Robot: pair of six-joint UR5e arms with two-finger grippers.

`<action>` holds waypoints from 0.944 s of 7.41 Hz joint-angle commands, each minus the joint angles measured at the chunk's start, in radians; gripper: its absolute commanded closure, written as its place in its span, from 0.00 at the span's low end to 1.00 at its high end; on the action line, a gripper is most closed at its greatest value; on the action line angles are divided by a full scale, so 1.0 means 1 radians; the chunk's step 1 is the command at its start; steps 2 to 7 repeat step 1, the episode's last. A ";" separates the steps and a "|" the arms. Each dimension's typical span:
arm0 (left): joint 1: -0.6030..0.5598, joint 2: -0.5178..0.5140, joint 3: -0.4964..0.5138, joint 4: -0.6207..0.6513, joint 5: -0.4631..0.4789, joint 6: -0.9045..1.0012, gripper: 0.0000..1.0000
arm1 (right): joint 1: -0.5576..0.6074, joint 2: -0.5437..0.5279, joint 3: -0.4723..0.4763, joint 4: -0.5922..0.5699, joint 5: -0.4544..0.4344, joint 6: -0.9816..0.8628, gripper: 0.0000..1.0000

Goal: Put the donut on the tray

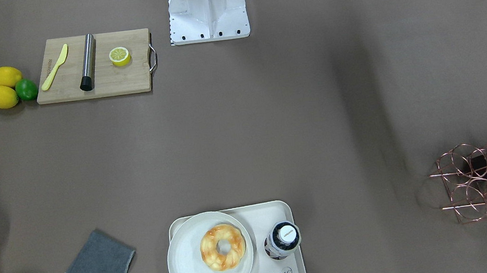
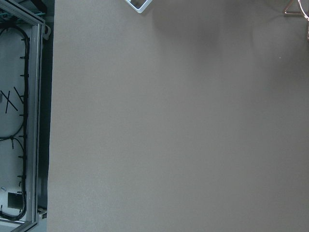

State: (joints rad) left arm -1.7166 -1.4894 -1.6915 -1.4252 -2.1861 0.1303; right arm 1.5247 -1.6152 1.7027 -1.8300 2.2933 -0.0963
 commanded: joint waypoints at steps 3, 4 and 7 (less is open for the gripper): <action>0.002 -0.002 0.000 0.000 0.000 -0.006 0.02 | 0.000 0.001 0.000 0.000 0.000 0.000 0.01; 0.002 -0.002 0.000 0.000 0.000 -0.006 0.02 | 0.000 0.001 0.000 0.000 0.000 0.000 0.01; 0.002 -0.002 0.000 0.000 0.000 -0.006 0.02 | 0.000 0.001 0.000 0.000 0.000 0.000 0.01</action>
